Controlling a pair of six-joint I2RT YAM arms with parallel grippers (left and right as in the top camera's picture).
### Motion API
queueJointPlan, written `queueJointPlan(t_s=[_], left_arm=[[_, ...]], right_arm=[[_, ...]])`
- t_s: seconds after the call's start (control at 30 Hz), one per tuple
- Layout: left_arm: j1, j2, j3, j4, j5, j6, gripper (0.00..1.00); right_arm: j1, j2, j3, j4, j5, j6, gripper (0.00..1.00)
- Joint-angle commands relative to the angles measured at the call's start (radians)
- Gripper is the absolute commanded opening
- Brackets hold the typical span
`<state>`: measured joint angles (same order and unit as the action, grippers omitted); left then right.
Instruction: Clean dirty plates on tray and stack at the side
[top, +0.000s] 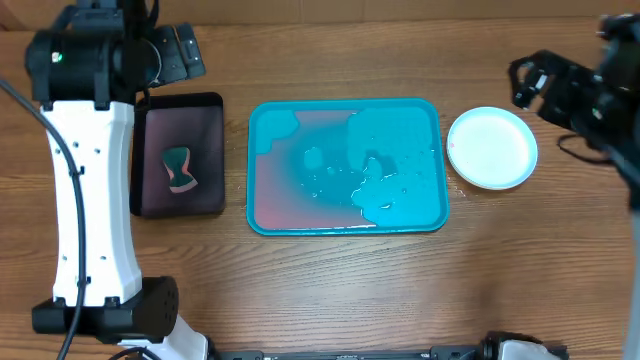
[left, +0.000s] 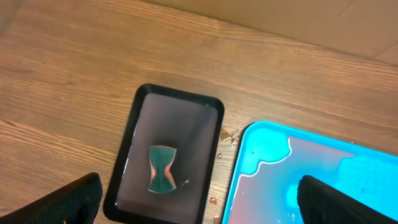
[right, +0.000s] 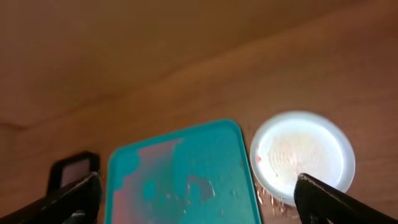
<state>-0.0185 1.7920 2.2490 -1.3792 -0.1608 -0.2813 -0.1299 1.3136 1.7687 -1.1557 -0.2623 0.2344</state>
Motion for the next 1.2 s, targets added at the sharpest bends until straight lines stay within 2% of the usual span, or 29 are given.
queueJointPlan(t_s=[0.0,0.23,0.4,0.5,0.6,0.7,0.87,1.0,1.1,1.17], left_arm=[[0.002,0.030,-0.002,-0.004,0.008,0.012,1.00],[0.002,0.033,-0.002,-0.004,0.008,0.012,1.00],[0.002,0.033,-0.002,-0.004,0.008,0.012,1.00],[0.002,0.033,-0.002,-0.004,0.008,0.012,1.00],[0.002,0.033,-0.002,-0.004,0.008,0.012,1.00],[0.002,0.033,-0.002,-0.004,0.008,0.012,1.00],[0.002,0.033,-0.002,-0.004,0.008,0.012,1.00],[0.002,0.033,-0.002,-0.004,0.008,0.012,1.00],[0.002,0.033,-0.002,-0.004,0.008,0.012,1.00],[0.002,0.033,-0.002,-0.004,0.008,0.012,1.00]], right_arm=[[0.006,-0.100,0.019,0.001,-0.002,-0.022,1.00],[0.006,-0.188,0.019,-0.010,-0.001,-0.023,1.00],[0.006,-0.191,0.018,-0.128,0.032,-0.031,1.00],[0.006,-0.166,-0.002,-0.113,0.069,-0.046,1.00],[0.011,-0.182,-0.078,-0.002,0.068,-0.124,1.00],[0.037,-0.242,-0.233,0.168,0.059,-0.203,1.00],[0.093,-0.433,-0.644,0.531,0.059,-0.290,1.00],[0.120,-0.623,-1.015,0.853,0.056,-0.315,1.00],[0.132,-0.792,-1.290,1.044,0.055,-0.314,1.00],[0.133,-0.882,-1.408,1.104,0.045,-0.314,1.00]])
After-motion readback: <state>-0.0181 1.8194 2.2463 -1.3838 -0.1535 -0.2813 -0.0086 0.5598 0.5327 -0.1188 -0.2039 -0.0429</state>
